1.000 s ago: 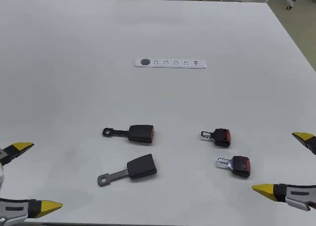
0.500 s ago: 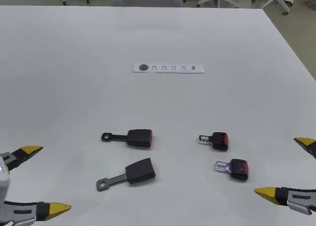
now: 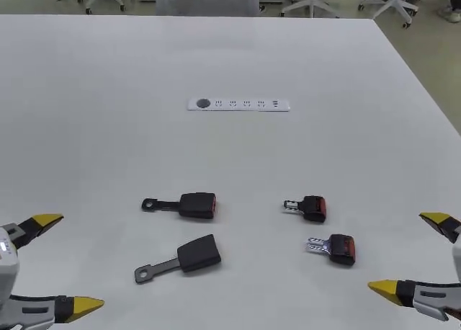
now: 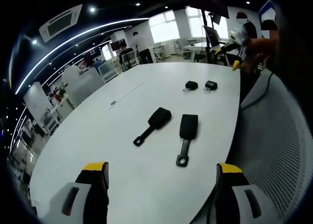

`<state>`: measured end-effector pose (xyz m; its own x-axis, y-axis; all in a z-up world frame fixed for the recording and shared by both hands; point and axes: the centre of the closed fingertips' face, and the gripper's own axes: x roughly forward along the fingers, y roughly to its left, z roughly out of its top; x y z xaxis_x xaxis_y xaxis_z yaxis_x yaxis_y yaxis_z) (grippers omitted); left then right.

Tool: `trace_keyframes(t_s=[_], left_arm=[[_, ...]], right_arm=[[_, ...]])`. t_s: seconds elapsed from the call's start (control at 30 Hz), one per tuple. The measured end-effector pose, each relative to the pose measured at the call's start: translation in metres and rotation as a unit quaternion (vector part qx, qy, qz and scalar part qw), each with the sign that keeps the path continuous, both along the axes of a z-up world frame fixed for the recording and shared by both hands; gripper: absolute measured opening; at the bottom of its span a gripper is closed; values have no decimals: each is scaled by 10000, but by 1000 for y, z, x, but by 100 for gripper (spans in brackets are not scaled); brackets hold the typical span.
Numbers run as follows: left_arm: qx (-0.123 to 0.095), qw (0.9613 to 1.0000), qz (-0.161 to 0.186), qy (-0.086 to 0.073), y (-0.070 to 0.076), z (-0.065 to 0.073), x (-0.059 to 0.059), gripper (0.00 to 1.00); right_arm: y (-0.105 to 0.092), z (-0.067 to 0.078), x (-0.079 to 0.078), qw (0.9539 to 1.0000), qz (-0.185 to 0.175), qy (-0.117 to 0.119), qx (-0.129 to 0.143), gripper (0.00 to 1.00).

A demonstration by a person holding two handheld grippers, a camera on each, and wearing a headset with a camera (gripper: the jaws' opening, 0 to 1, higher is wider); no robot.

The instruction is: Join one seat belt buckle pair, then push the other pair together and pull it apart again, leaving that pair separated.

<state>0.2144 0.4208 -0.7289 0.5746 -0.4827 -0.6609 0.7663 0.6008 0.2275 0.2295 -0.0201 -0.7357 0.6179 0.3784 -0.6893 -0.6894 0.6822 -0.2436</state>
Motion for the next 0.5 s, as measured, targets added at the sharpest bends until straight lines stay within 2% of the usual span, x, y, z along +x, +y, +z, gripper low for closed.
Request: trace_keyframes(t_s=[0.17,0.23,0.33,0.4,0.47,0.5], left_arm=[[-36,10000,28,25,-2,2,2,90],[-4,10000,19,12,-3,2,3,90],[-61,10000,43,33,-7,2,6,90],[4,10000,36,9,-8,2,9,90],[-14,10000,35,80,-10,1,9,86],[-12,10000,26,64,-12,1,11,86]], right_arm=[[-1,1,1,10000,24,-47,-29,87],[-4,1,4,10000,-69,-55,-47,88],[-3,0,3,9997,-134,105,158,81],[-1,1,4,9998,-111,101,163,80],[0,-1,4,9998,-86,152,96,79],[0,-3,4,9998,-58,188,51,78]])
